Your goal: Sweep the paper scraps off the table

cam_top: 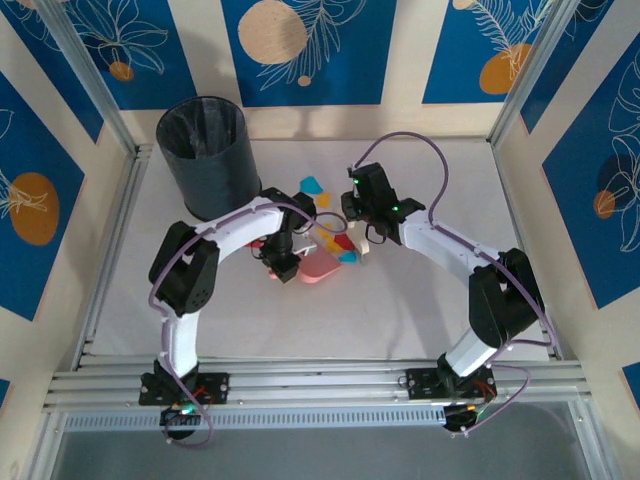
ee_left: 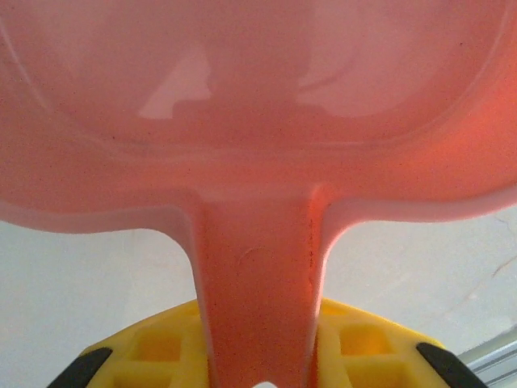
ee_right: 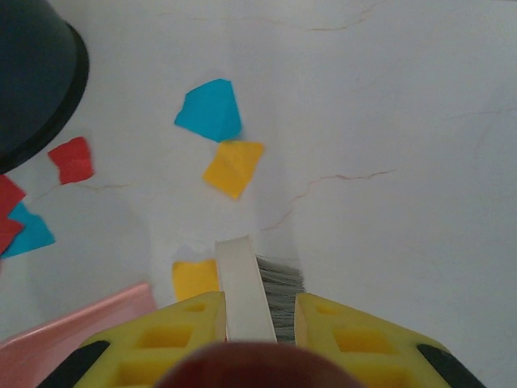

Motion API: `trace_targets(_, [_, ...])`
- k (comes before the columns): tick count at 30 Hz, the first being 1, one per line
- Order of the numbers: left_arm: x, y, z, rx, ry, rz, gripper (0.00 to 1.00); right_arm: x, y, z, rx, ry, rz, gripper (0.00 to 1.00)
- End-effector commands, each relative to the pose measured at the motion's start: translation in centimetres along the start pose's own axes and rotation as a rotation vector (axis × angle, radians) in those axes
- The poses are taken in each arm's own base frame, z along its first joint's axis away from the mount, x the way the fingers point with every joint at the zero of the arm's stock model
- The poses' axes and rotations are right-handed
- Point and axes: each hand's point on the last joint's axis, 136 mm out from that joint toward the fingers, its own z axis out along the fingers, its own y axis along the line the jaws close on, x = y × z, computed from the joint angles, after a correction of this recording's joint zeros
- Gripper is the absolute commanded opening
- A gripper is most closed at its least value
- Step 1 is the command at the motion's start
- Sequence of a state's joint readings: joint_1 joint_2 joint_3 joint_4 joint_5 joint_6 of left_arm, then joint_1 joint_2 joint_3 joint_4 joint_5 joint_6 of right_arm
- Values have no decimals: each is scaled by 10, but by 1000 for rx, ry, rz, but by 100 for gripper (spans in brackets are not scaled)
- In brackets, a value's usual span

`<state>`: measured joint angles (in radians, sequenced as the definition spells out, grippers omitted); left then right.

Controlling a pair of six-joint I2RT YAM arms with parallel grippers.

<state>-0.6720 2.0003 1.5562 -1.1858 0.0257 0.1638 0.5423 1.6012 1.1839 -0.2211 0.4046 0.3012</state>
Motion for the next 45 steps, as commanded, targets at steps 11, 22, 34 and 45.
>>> trace_targets(11, [-4, -5, 4, 21, 16, 6, 0, -7, 47, -21, -249, -3, -65, 0])
trace_targets(22, [2, -2, -4, 0, -34, -21, 0, -32, 48, -30, -242, -71, -79, 0])
trace_targets(34, [21, 24, -5, -16, -70, -193, 0, -72, 29, -34, -106, -201, -62, 0])
trace_targets(45, [21, 30, 0, 28, -82, -245, 0, -142, -7, 14, 101, -386, -97, 0])
